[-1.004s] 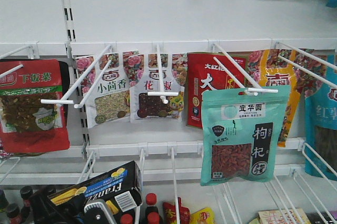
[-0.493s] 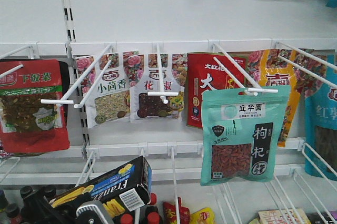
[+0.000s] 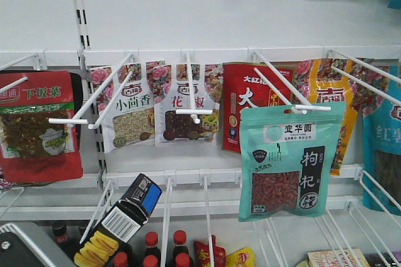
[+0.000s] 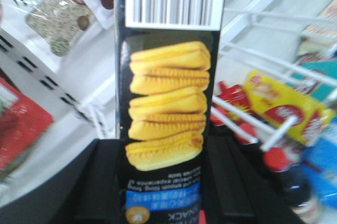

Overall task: Pick snacks and fruit into basket
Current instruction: 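Pull the held Franzzi box back from the shelf toward the robot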

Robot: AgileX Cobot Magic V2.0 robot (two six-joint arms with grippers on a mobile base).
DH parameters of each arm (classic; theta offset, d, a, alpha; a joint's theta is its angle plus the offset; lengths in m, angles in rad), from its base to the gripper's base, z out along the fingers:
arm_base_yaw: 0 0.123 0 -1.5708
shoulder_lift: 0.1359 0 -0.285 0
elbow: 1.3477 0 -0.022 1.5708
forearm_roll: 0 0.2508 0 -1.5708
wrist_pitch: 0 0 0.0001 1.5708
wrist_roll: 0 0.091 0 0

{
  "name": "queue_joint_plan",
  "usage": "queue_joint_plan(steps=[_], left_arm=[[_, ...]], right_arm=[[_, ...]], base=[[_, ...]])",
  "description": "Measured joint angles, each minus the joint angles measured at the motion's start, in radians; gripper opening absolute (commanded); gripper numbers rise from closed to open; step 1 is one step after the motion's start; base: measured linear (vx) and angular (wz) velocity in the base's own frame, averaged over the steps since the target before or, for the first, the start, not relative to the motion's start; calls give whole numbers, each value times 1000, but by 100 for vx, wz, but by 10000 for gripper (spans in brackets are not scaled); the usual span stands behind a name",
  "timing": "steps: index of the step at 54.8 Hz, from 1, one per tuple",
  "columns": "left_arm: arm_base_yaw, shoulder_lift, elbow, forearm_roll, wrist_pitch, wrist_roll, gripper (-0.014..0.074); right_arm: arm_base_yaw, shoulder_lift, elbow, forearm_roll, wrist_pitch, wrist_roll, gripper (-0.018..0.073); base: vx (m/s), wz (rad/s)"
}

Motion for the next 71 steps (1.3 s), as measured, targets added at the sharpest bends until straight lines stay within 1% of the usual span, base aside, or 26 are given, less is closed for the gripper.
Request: queue_joint_plan(steps=[4, 15, 21, 25, 29, 33, 41, 45, 57, 62, 67, 71], left_arm=[[0, -40, 0, -63, -40, -1, -12], [0, -135, 0, -195, -192, -1, -12], [0, -188, 0, -293, -230, 0, -12], [0, -217, 0, -359, -236, 32, -12], [0, -248, 0, -451, -236, 106, -12], [0, -271, 0, -537, -235, 213, -12], [1, -319, 0, -755, -226, 478, -12], [12, -339, 0, -849, -229, 582, -12], [55, -366, 0, -1110, -271, 835, -12], [75, -366, -14, -1233, -272, 945, -12], [97, -366, -48, -1320, -272, 1047, -12], [117, -368, -76, -1364, -273, 1093, -12]], right_arm=[[0, 0, 0, 0, 0, 0, 228], [0, 0, 0, 0, 0, 0, 228], [0, 0, 0, 0, 0, 0, 228], [0, 0, 0, 0, 0, 0, 228], [0, 0, 0, 0, 0, 0, 228], [0, 0, 0, 0, 0, 0, 228], [0, 0, 0, 0, 0, 0, 228], [0, 0, 0, 0, 0, 0, 228], [0, 0, 0, 0, 0, 0, 228], [0, 0, 0, 0, 0, 0, 228], [0, 0, 0, 0, 0, 0, 228], [0, 0, 0, 0, 0, 0, 228]], base=[[0, 0], [0, 0], [0, 0], [0, 0], [0, 0], [0, 0], [0, 0], [0, 0], [0, 0], [0, 0], [0, 0], [0, 0]])
